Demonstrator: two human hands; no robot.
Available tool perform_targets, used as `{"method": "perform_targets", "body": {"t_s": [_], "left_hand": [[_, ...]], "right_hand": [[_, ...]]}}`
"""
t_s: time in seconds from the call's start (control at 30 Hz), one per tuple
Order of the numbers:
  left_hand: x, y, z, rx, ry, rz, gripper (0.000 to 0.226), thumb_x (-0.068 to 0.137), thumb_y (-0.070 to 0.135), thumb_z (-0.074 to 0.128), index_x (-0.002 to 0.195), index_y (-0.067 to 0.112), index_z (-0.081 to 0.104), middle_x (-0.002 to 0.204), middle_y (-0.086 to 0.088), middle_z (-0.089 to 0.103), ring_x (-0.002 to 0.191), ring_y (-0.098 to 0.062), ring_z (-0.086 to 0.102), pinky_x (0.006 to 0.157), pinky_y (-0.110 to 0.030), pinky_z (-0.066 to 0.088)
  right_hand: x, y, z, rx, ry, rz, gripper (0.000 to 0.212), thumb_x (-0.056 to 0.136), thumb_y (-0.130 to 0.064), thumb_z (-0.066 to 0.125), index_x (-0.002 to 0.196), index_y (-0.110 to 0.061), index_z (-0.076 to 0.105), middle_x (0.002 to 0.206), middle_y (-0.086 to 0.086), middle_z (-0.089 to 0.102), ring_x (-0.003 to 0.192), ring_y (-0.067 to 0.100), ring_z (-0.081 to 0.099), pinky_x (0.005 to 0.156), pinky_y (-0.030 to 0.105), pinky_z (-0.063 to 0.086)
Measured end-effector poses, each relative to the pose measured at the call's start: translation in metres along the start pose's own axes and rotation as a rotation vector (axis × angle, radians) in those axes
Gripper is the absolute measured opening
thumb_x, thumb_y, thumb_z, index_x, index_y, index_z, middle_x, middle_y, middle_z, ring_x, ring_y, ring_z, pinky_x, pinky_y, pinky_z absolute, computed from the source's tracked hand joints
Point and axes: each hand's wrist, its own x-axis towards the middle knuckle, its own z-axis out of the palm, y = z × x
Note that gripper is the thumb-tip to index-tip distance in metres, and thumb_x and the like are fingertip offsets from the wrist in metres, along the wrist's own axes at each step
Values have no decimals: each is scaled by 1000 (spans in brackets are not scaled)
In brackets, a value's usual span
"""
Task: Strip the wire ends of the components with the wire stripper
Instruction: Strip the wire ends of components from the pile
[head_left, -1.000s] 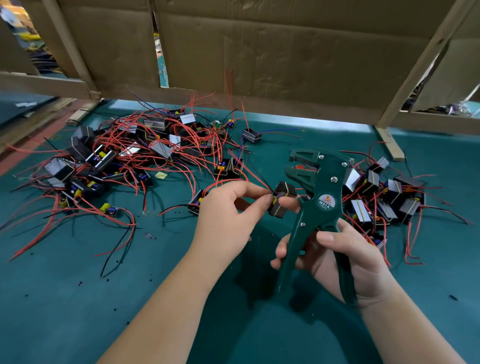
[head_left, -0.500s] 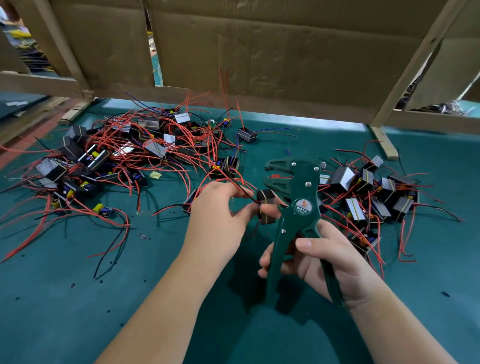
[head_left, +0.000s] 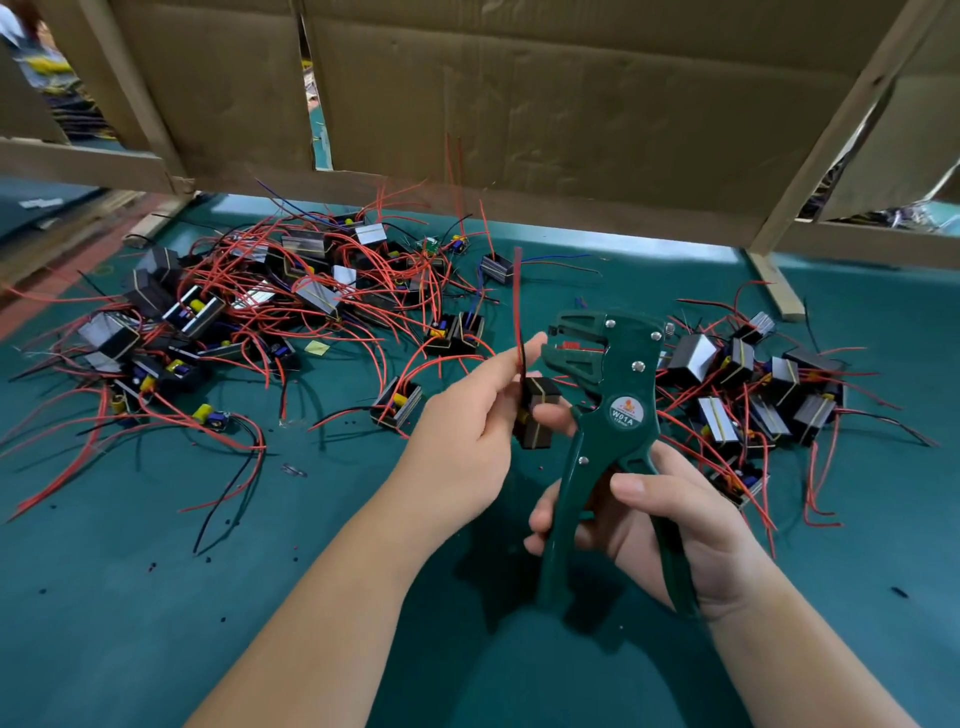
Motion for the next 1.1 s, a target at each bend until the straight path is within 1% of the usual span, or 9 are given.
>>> {"method": "perform_targets", "body": {"t_s": [0.07,0.13,0.27,0.4,0.47,0.57,0.7,0.87,1.1], "left_hand": [[-1,3,3,-108,-55,-63,36,104,11,31,127,28,53,112,7,67,109,-14,63,105,-38,43],[-4,7,6,-182,-92,-76,34,104,10,28,118,30,51,105,14,65,102,-6,63,103,-27,44],[-4,8,3,-287,-142,-154,38,102,2,33,120,32,47,115,12,62,106,-4,58,103,-27,44],[-2,8,-1,-373,-145,-217,36,99,0,42,123,26,52,112,6,66,95,-2,65,88,-25,51],[-1,8,-3,-329,-147,-229,31,98,2,46,124,18,54,112,1,67,93,-4,65,86,-27,51],[1,7,-6,-137,-105,-220,26,97,3,51,118,16,59,113,-2,68,106,-14,64,102,-38,46],[1,5,-11,190,-64,-186,20,90,7,61,101,24,61,93,5,66,90,-16,60,88,-28,47],[0,2,-16,315,-30,-283,14,85,11,65,85,25,60,84,1,65,81,-21,59,75,-29,48],[2,0,-17,219,-7,-337,8,86,17,66,91,23,66,89,-1,70,88,-24,65,83,-34,52]], "right_hand": [[0,0,0,6,-17,-2,57,74,-11,68,130,-4,57,97,23,62,82,39,65,76,54,52],[1,-1,1,5,-28,3,64,71,-17,78,130,-4,57,95,23,62,82,39,65,76,53,53],[1,-4,1,31,-36,0,68,70,-21,81,131,-4,57,89,22,64,82,37,66,77,53,53],[1,-7,1,47,-34,-9,71,69,-23,81,132,-5,56,90,21,64,81,36,66,77,53,53],[1,-9,1,41,-28,-12,73,67,-23,82,133,-6,55,94,21,64,81,36,66,77,53,53],[1,-9,0,40,-2,-22,77,65,-22,84,134,-4,54,101,22,63,80,37,65,75,53,54],[1,-9,-1,40,43,-48,79,63,-22,85,132,-2,54,112,18,63,79,37,65,74,53,54],[1,-8,-2,49,62,-59,75,63,-22,85,128,0,57,113,17,65,78,37,65,72,53,54],[2,-7,-3,57,107,-53,75,59,-23,87,126,0,60,114,19,64,78,38,65,73,53,54]]}}
